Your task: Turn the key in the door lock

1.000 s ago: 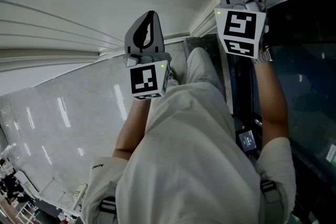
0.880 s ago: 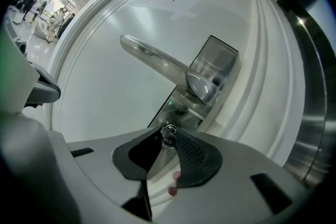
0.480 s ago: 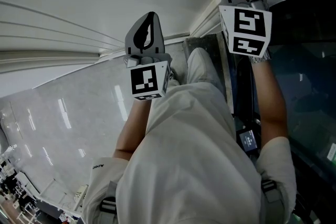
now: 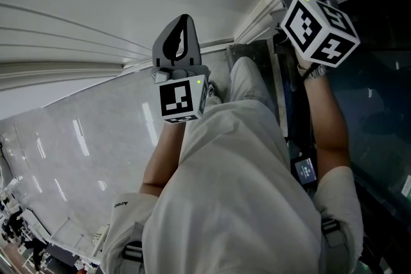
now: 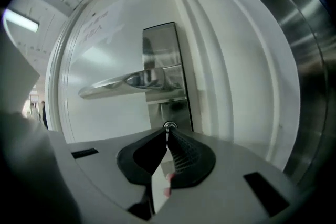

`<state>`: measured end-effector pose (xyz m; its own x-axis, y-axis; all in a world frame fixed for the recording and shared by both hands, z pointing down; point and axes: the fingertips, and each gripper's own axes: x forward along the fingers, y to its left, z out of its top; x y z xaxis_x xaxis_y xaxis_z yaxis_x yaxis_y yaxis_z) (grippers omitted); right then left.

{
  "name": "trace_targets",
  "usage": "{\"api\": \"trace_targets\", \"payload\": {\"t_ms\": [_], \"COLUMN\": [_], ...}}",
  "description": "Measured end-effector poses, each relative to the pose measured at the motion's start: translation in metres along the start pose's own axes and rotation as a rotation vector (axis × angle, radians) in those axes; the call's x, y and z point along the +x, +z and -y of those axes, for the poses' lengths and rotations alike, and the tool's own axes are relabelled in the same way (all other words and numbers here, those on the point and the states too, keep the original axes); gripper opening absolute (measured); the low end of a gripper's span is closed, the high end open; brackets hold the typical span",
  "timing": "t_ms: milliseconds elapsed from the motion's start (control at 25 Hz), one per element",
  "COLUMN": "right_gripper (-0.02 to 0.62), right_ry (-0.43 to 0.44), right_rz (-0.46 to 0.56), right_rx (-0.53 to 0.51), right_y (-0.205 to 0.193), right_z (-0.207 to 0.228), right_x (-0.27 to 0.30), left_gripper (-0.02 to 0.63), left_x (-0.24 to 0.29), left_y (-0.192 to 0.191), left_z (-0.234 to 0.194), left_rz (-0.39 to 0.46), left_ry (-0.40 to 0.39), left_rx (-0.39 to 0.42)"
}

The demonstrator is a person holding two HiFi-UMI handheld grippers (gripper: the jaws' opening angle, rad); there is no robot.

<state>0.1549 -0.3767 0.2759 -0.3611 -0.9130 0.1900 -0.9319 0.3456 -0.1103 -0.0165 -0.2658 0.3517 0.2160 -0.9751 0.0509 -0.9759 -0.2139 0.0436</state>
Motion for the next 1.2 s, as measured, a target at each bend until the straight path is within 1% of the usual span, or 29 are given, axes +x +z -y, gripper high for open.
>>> {"api": "trace_targets", "payload": {"t_ms": [160, 240, 400, 560, 640, 720, 840, 1000, 1040, 1080, 1120, 1200], "right_gripper": [0.012, 0.012, 0.014, 0.014, 0.014, 0.014, 0.014, 0.015, 0.015, 0.021, 0.055, 0.096], "right_ry": [0.058, 0.084, 0.131, 0.152, 0.169, 0.176, 0.177, 0.201, 0.21, 0.218, 0.22, 0.192], "right_rz": [0.031, 0.048, 0.074, 0.093, 0.095, 0.1, 0.085, 0.048, 0.036, 0.024, 0.014, -0.004], "right_rx": [0.33, 0.463, 0.665, 0.874, 0.936, 0.935, 0.841, 0.727, 0.674, 0.595, 0.496, 0.28], "right_y": [0.001, 0.001, -0.001, -0.003, -0.004, -0.004, -0.002, -0.002, -0.002, -0.002, -0.002, -0.006], "right_z": [0.007, 0.009, 0.007, 0.009, 0.011, 0.012, 0.01, 0.0, -0.004, -0.007, -0.009, -0.01], "right_x": [-0.004, -0.004, -0.002, -0.003, -0.002, -0.003, -0.002, 0.002, 0.001, 0.0, -0.003, -0.01], "left_gripper": [0.006, 0.006, 0.006, 0.006, 0.006, 0.006, 0.006, 0.006, 0.006, 0.006, 0.006, 0.006], "left_x": [-0.001, -0.001, -0.004, -0.007, -0.008, -0.009, -0.011, -0.009, -0.008, -0.007, -0.005, -0.004], "left_y": [0.001, 0.001, -0.001, 0.003, 0.002, 0.002, 0.002, -0.002, -0.001, 0.0, 0.001, 0.0], "left_z": [0.005, 0.005, -0.001, -0.002, -0.001, 0.001, 0.0, -0.005, -0.004, -0.002, 0.0, 0.006], "left_rz": [-0.003, -0.002, -0.004, 0.002, 0.002, 0.004, 0.002, -0.012, -0.01, -0.007, -0.005, -0.003], "left_ry": [0.001, 0.003, 0.013, 0.021, 0.023, 0.023, 0.024, 0.022, 0.018, 0.014, 0.01, 0.002], "left_rx": [0.004, 0.004, 0.002, 0.0, -0.001, 0.0, -0.002, -0.002, -0.001, 0.0, 0.001, 0.002]}}
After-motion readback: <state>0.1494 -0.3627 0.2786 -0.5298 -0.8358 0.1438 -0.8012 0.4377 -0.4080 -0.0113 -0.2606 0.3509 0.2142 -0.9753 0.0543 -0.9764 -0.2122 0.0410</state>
